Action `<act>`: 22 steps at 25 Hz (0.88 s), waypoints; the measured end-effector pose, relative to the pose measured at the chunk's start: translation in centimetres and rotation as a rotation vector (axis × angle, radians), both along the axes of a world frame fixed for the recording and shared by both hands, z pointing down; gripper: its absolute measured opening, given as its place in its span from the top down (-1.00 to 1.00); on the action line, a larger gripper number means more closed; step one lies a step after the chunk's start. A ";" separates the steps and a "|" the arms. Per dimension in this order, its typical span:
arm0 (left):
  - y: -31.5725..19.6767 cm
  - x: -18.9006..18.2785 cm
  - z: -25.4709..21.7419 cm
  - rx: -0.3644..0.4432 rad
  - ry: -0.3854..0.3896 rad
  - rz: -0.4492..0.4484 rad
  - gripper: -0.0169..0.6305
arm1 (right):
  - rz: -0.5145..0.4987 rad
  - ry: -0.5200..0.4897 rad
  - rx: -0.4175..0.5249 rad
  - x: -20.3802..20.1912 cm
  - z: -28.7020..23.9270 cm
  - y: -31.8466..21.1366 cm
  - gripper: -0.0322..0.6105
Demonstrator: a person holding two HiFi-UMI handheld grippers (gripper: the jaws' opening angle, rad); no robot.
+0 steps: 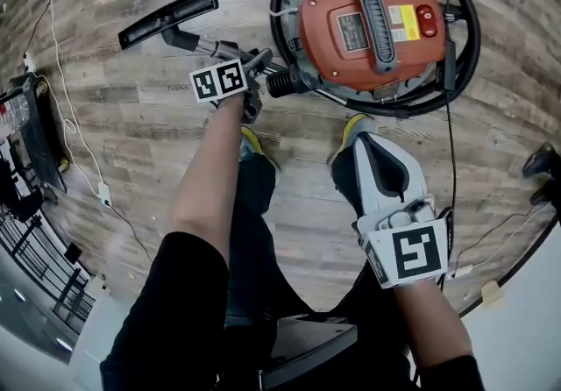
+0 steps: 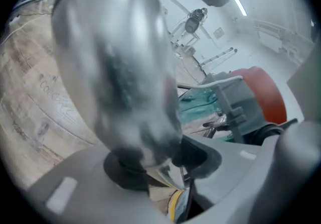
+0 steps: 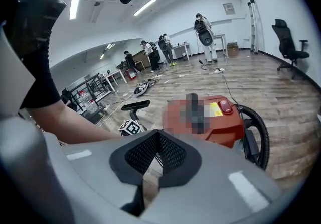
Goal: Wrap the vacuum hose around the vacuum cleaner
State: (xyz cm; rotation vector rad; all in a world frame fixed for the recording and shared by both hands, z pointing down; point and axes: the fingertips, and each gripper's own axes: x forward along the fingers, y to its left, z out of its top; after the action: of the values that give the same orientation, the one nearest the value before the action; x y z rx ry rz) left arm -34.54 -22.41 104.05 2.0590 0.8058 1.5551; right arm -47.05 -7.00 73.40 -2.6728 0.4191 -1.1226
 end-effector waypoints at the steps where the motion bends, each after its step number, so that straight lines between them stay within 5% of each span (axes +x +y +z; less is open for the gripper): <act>1: 0.6 0.0 1.5 0.006 -0.010 -0.018 0.38 | 0.002 -0.004 0.000 0.0 1.0 0.1 0.83; 13: -0.4 -1.4 12.2 0.202 -0.061 -0.143 0.08 | 0.011 -0.080 0.001 -1.5 9.1 -1.0 0.83; 22: -2.5 -1.2 9.2 0.279 -0.024 -0.175 -0.08 | 0.045 -0.086 0.000 -2.0 7.2 0.3 0.83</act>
State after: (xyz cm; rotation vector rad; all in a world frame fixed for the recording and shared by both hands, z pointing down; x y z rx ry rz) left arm -35.71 -24.89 113.26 2.2303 0.4041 1.6652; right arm -49.00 -6.74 80.61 -2.6089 0.3427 -1.2190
